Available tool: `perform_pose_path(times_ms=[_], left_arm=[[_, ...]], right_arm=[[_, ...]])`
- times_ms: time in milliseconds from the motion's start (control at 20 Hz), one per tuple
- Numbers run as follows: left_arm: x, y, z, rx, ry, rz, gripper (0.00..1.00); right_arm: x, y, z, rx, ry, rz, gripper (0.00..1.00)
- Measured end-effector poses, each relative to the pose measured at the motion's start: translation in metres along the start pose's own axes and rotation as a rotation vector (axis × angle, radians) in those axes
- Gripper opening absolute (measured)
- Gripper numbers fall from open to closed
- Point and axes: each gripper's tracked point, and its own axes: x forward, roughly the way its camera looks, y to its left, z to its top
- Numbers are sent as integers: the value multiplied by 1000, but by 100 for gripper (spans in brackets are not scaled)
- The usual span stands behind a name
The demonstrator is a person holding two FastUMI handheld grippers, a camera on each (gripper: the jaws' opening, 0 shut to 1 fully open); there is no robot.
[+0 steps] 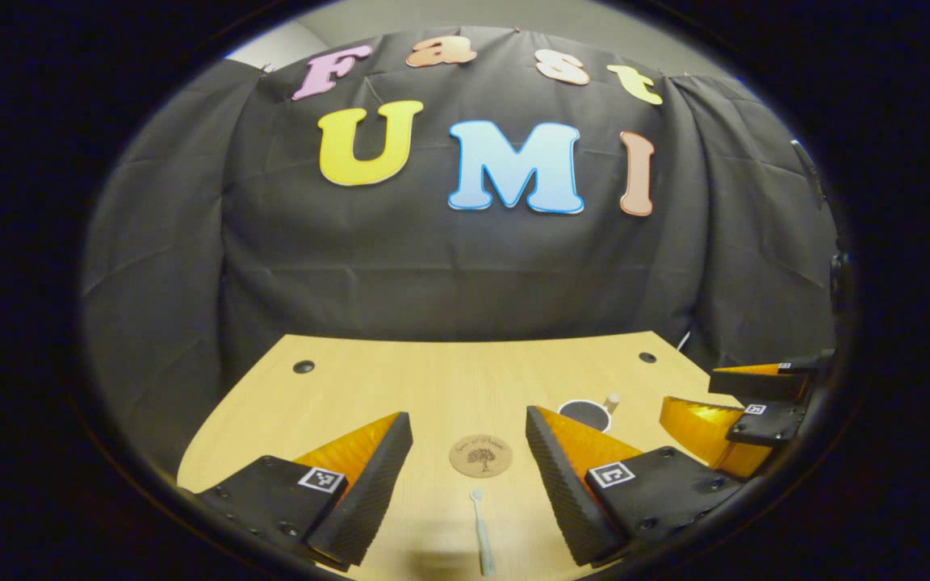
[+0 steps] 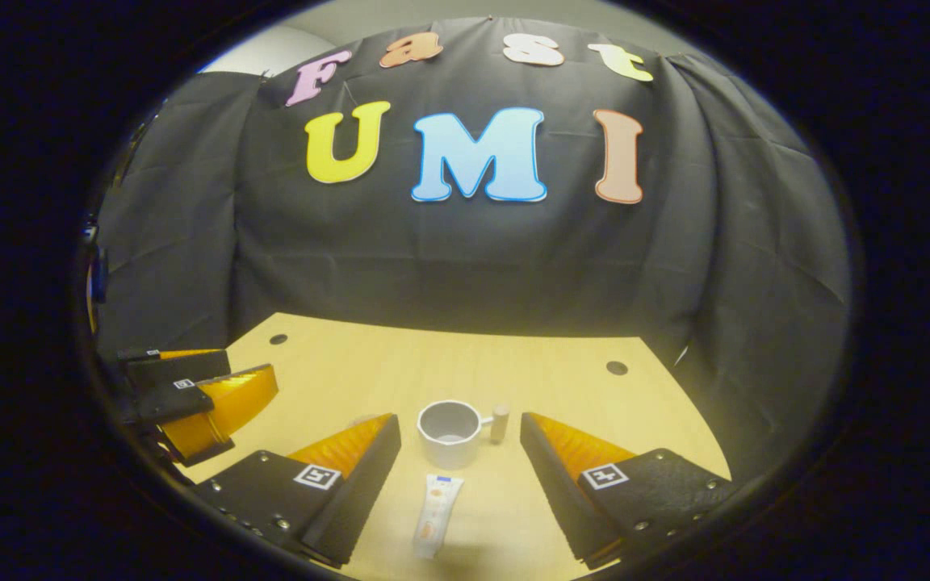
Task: Put the toothbrush and toothpaste on the desktop into the cup, then pick up the cup and place it on the coaster on the desktop.
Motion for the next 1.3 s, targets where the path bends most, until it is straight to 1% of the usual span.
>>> perform_pose_path(times_ms=[100, 350, 600, 900, 1050, 1100, 1250, 1300], left_arm=[[7, 0, -18, -8, 48, -4, 94], [23, -4, -74, -22, 214, -26, 95], [32, -5, -130, -63, 381, -33, 95], [45, 0, -191, -98, 546, -22, 96], [45, 2, -218, -115, 628, -17, 96], [47, 3, -225, -121, 652, -11, 96], [52, 4, -247, -135, 705, 18, 97], [56, 8, -248, -118, 696, 31, 97]], right_arm=[[9, 1, -14, 0, 48, 5, 93], [23, 8, -55, 25, 188, 33, 92], [35, 17, -98, 29, 342, 44, 93], [51, 26, -145, 64, 514, 46, 92], [52, 27, -175, 84, 640, 38, 92], [54, 26, -183, 85, 668, 31, 94], [61, 27, -194, 76, 716, 23, 94], [63, 27, -198, 72, 730, 21, 94]])
